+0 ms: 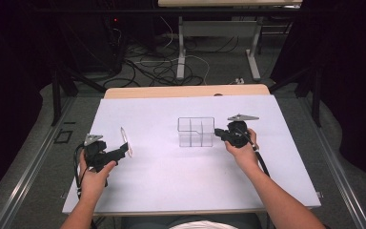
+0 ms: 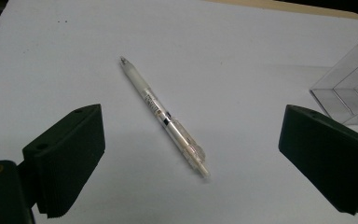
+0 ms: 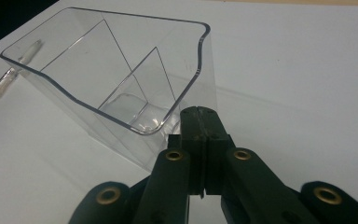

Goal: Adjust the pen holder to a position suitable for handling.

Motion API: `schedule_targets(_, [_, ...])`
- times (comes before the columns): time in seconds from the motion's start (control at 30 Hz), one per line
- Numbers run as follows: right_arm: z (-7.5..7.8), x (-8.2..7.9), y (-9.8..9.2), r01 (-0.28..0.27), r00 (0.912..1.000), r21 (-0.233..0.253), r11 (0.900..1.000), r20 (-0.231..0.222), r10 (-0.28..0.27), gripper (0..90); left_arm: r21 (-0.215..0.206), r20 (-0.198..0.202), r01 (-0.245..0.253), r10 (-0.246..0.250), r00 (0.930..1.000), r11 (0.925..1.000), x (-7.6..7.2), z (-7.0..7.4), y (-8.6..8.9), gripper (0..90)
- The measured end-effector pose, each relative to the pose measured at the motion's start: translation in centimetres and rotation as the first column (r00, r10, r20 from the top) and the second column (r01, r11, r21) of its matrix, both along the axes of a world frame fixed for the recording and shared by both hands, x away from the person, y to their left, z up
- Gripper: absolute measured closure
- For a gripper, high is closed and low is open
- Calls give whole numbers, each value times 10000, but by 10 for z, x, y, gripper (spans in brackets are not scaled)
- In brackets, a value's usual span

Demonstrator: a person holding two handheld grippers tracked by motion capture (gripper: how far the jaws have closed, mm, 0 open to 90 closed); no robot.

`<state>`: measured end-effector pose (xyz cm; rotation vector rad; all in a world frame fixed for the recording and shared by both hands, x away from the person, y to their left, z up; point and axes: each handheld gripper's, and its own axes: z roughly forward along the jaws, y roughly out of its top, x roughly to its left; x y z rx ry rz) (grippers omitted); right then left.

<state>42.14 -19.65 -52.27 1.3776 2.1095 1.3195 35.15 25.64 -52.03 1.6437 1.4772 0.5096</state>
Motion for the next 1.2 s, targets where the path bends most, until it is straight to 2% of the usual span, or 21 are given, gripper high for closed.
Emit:
schedule_targets(0.2, [-1,2,5,-47,9999,322,9995,120,43,900,-21,-23,-151,151,9999,9999,-2,0,3,73])
schedule_targets(0.47, [-5,6,11,-388,9978,120,9992,546,381,900,-42,-29,-296,296,9996,9996,-4,-1,5,76])
schedule_targets(0.77, [-4,6,11,-349,9982,147,9993,502,341,898,-123,-60,-446,445,9990,9989,-4,-1,8,90])
schedule_targets(0.83, [-3,5,11,-269,9988,-74,9996,417,272,892,-107,-66,-406,406,9992,9991,-4,-1,8,92])
schedule_targets(1.2, [10,0,-7,-27,9994,-363,9993,346,39,771,17,-113,-463,463,9989,9989,-2,-1,12,110])
